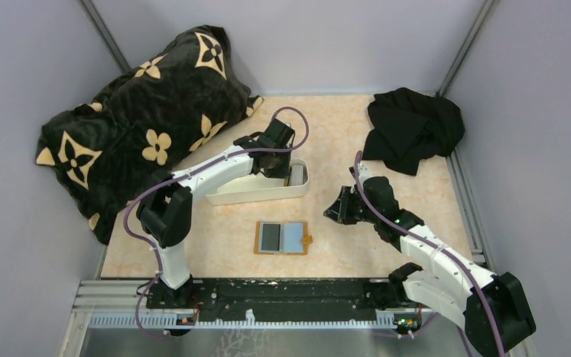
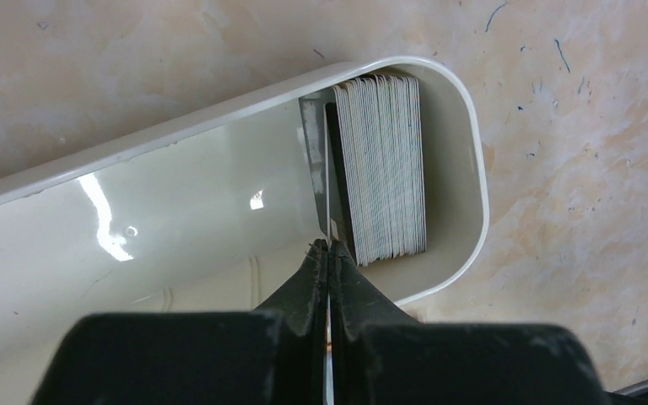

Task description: Take the credit cards out of the card holder

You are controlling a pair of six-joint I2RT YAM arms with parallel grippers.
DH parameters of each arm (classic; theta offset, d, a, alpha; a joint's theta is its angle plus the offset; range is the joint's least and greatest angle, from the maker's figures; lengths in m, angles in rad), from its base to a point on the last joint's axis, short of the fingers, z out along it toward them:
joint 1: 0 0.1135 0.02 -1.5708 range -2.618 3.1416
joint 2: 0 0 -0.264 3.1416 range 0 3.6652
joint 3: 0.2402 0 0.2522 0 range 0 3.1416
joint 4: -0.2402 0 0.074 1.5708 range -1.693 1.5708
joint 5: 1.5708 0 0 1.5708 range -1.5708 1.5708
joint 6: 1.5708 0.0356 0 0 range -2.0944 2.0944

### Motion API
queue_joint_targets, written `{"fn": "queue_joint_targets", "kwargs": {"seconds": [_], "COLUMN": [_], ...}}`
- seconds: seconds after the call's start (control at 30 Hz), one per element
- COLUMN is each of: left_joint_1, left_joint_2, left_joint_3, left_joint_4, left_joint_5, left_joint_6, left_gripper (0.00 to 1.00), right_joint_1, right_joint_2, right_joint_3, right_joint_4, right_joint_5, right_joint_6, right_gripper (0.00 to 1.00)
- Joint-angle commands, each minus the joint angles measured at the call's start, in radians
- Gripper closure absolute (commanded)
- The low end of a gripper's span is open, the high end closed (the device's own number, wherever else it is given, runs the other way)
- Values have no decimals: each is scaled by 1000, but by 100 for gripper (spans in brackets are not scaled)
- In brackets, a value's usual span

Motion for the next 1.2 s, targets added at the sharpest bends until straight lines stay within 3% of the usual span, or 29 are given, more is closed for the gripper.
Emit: {"fn": "queue_joint_targets", "kwargs": {"seconds": [0.0,0.67,0.83,1.17], "left_joint_1": [-10,-29,-31,-44], "left_joint_2": [32,94,84,87], "left_joint_3": [49,91,99,126], "left_joint_4": [-19,9,28,49], "left_joint_5": [-22,34,63,113], "left_joint_6": [-16,-39,-40,-50], "left_gripper": [100,100,89,87], "right_joint_1": [-10,-23,-24,-24], "right_joint_2": [-30,-22,-15,-7], "right_joint_3": [-8,-46,-54,-66], "right_joint_4": [36,55,75,91], "right_joint_5": [-15,-22,-36,-43], "right_joint_6": [-9,-23,-14,-11], "right_gripper": [86,86,86,86]}}
